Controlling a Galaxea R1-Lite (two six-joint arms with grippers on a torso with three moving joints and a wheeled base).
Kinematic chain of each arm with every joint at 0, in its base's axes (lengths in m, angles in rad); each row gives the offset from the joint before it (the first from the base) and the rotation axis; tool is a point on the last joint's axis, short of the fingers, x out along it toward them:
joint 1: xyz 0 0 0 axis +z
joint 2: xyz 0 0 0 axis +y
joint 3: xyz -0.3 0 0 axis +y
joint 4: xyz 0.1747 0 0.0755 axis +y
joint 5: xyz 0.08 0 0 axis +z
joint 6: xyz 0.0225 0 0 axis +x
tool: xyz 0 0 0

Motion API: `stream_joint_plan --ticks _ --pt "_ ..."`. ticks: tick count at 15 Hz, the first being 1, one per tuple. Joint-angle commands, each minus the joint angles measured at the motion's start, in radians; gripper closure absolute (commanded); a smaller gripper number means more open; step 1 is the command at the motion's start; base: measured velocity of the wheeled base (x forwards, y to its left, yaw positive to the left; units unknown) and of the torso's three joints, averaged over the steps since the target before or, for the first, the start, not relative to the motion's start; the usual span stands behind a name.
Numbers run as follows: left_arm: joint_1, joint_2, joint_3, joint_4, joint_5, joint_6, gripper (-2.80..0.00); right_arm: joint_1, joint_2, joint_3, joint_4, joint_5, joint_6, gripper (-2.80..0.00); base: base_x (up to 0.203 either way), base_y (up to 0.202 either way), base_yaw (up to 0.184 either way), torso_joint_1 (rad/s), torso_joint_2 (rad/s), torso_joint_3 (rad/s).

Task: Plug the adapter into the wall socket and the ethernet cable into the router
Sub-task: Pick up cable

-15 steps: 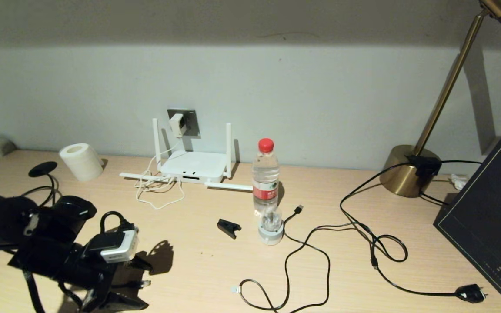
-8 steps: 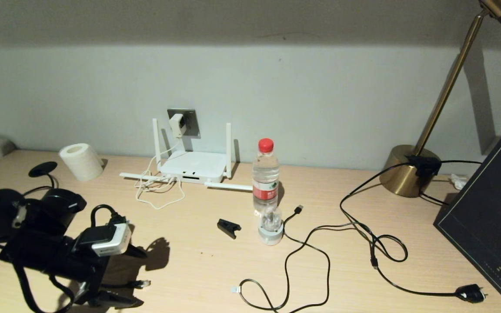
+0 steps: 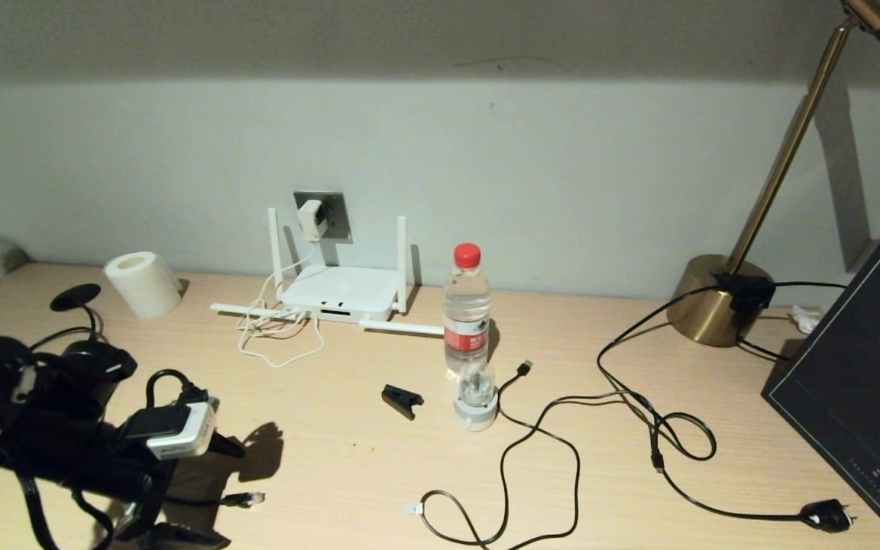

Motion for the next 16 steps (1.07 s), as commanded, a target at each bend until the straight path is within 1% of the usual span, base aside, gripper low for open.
stream_joint_plan --ticks 1,2,12,13,14,16 --pt "0.001 0.029 -0.003 -0.003 -0.001 0.026 -2.8 0.0 0.001 0.035 -0.001 0.0 -0.001 0.0 0.0 0.0 0.0 0.0 0.0 0.0" --pt "0.001 0.04 -0.005 -0.004 -0.001 0.037 -2.8 0.0 0.001 0.035 -0.001 0.0 -0.001 0.0 0.0 0.0 0.0 0.0 0.0 0.0" --pt "-0.001 0.052 -0.021 0.007 -0.001 0.041 -2.8 0.0 0.001 0.035 -0.001 0.0 -0.001 0.0 0.0 0.0 0.0 0.0 0.0 0.0" --pt "0.001 0.054 -0.021 0.004 -0.002 0.049 -2.8 0.0 0.001 0.035 -0.001 0.0 -0.001 0.0 0.0 0.0 0.0 0.0 0.0 0.0" --pt "-0.001 0.056 -0.023 0.007 -0.004 0.064 0.0 0.0 0.001 0.035 -0.001 0.0 -0.001 0.0 0.0 0.0 0.0 0.0 0.0 0.0" --pt "0.0 0.069 -0.026 0.009 -0.003 0.065 0.0 0.0 0.001 0.035 -0.001 0.0 -0.001 0.0 0.0 0.0 0.0 0.0 0.0 0.0"
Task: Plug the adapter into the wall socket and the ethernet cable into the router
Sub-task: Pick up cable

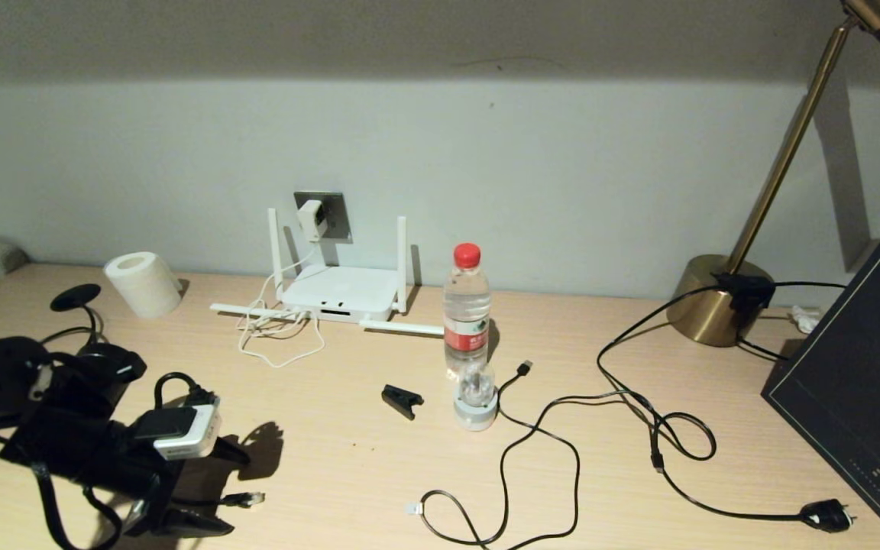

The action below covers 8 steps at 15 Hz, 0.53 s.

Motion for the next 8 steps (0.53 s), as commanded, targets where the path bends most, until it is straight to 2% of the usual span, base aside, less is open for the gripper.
stream_joint_plan --ticks 1,8 --pt "0.002 0.015 0.002 0.005 -0.001 0.014 0.0 0.0 0.001 0.035 -0.001 0.0 -0.001 0.0 0.0 0.0 0.0 0.0 0.0 0.0" --pt "0.002 0.021 0.001 0.006 -0.002 0.013 0.0 0.0 0.001 0.035 -0.001 0.0 -0.001 0.0 0.0 0.0 0.0 0.0 0.0 0.0"
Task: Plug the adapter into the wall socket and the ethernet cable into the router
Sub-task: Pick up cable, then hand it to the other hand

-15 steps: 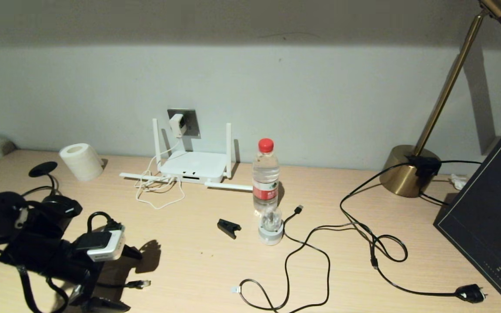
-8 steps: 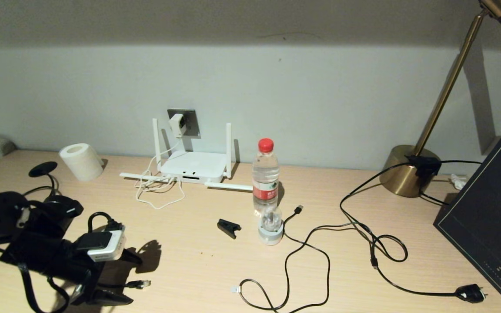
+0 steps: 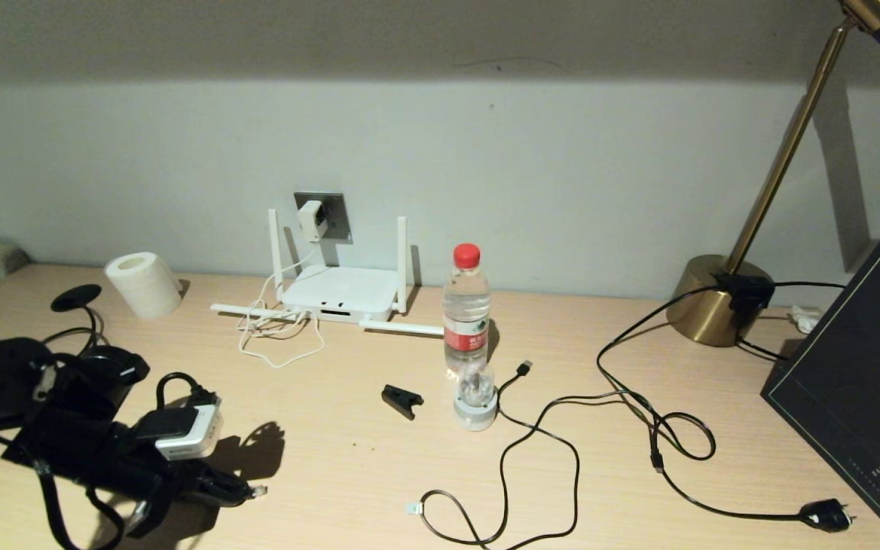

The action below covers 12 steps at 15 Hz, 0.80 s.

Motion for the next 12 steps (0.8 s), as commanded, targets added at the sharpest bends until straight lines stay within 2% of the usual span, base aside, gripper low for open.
stream_joint_plan --ticks 1,5,7,9,12 --pt "0.003 0.004 0.004 0.003 -0.002 0.008 0.0 0.0 0.001 0.035 -0.001 0.0 -0.001 0.0 0.0 0.0 0.0 0.0 0.0 0.0" --pt "-0.004 -0.101 0.013 0.01 -0.031 0.008 0.0 0.0 0.001 0.035 -0.001 0.0 -0.001 0.0 0.0 0.0 0.0 0.0 0.0 0.0" --pt "-0.026 -0.236 -0.027 0.087 -0.069 0.0 0.0 0.0 0.001 0.035 -0.001 0.0 -0.001 0.0 0.0 0.0 0.0 0.0 0.0 0.0" --pt "-0.076 -0.341 -0.162 0.232 -0.099 -0.026 0.0 0.0 0.001 0.035 -0.001 0.0 -0.001 0.0 0.0 0.0 0.0 0.0 0.0 0.0" --pt "-0.17 -0.379 -0.374 0.293 -0.138 -0.123 0.0 0.0 0.001 0.035 -0.001 0.0 -0.001 0.0 0.0 0.0 0.0 0.0 0.0 0.0"
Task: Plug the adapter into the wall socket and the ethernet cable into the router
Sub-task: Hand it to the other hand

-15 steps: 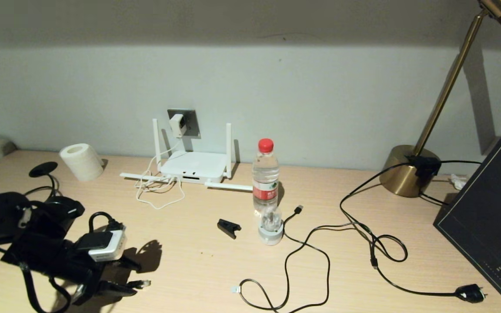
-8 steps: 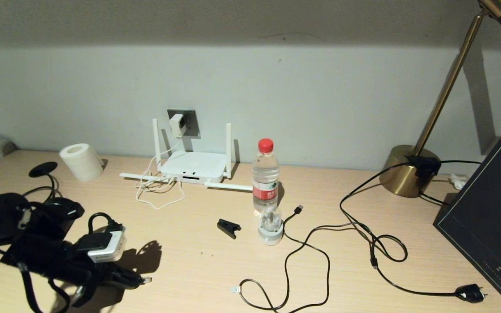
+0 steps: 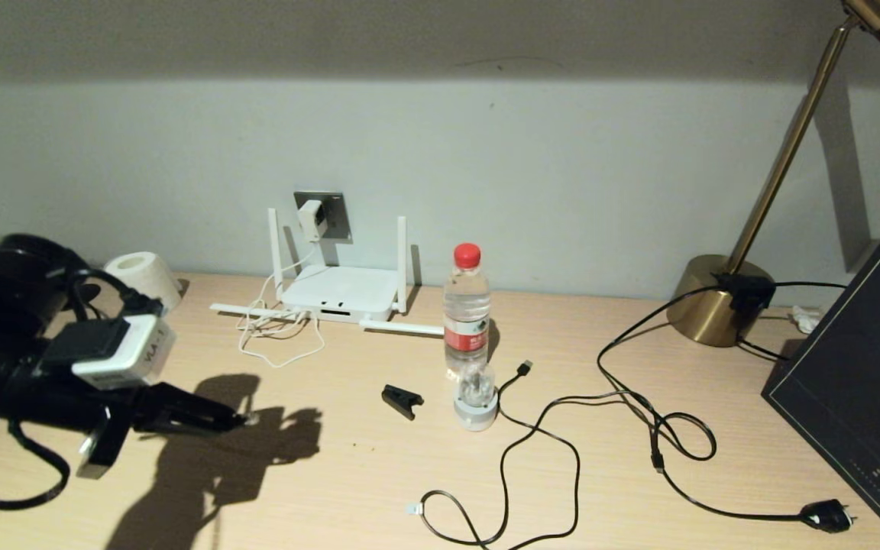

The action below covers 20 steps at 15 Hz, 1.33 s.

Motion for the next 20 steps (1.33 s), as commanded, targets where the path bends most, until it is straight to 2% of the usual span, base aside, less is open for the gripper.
stream_joint_plan --ticks 1,3,4,7,9,11,12,14,16,20 --pt "-0.064 -0.043 -0.142 -0.026 -0.013 -0.042 0.0 0.0 0.001 0.035 -0.001 0.0 -0.001 0.0 0.0 0.0 0.0 0.0 0.0 0.0" --pt "-0.096 -0.023 -0.17 -0.235 0.031 -0.056 0.0 0.0 0.001 0.035 -0.001 0.0 -0.001 0.0 0.0 0.0 0.0 0.0 0.0 0.0" --pt "-0.126 -0.028 -0.165 -0.291 0.061 -0.065 0.0 0.0 0.001 0.035 -0.001 0.0 -0.001 0.0 0.0 0.0 0.0 0.0 0.0 0.0" --pt "-0.226 -0.062 -0.153 -0.31 0.151 -0.127 0.0 0.0 0.001 0.035 0.001 0.002 -0.024 0.0 0.0 0.0 0.0 0.0 0.0 0.0" --pt "-0.285 -0.084 -0.17 -0.311 0.234 -0.205 0.0 0.0 0.001 0.035 0.001 0.0 -0.01 0.0 0.0 0.0 0.0 0.0 0.0 0.0" --pt "-0.355 -0.087 -0.192 -0.312 0.281 -0.222 0.0 0.0 0.001 0.007 0.0 0.014 -0.017 0.0 0.0 0.0 0.0 0.0 0.0 0.0" --pt "-0.405 -0.089 -0.201 -0.313 0.305 -0.226 0.0 0.0 0.007 -0.062 0.004 0.035 -0.004 0.0 0.0 0.0 0.0 0.0 0.0 0.0" --pt "-0.446 -0.106 -0.194 -0.325 0.334 -0.225 0.0 0.001 0.084 -0.291 0.021 0.1 0.049 0.0 0.0 0.0 0.0 0.0 0.0 0.0" --pt "-0.453 -0.105 -0.177 -0.433 0.334 -0.221 0.0 0.001 0.26 -0.484 0.035 0.186 0.104 0.0 0.0 0.0 0.0 0.0 0.0 0.0" --pt "-0.475 -0.148 -0.042 -0.532 0.333 -0.229 0.0 0.003 0.632 -0.636 0.043 0.515 0.174 0.0 0.0 0.0 0.0 0.0 0.0 0.0"
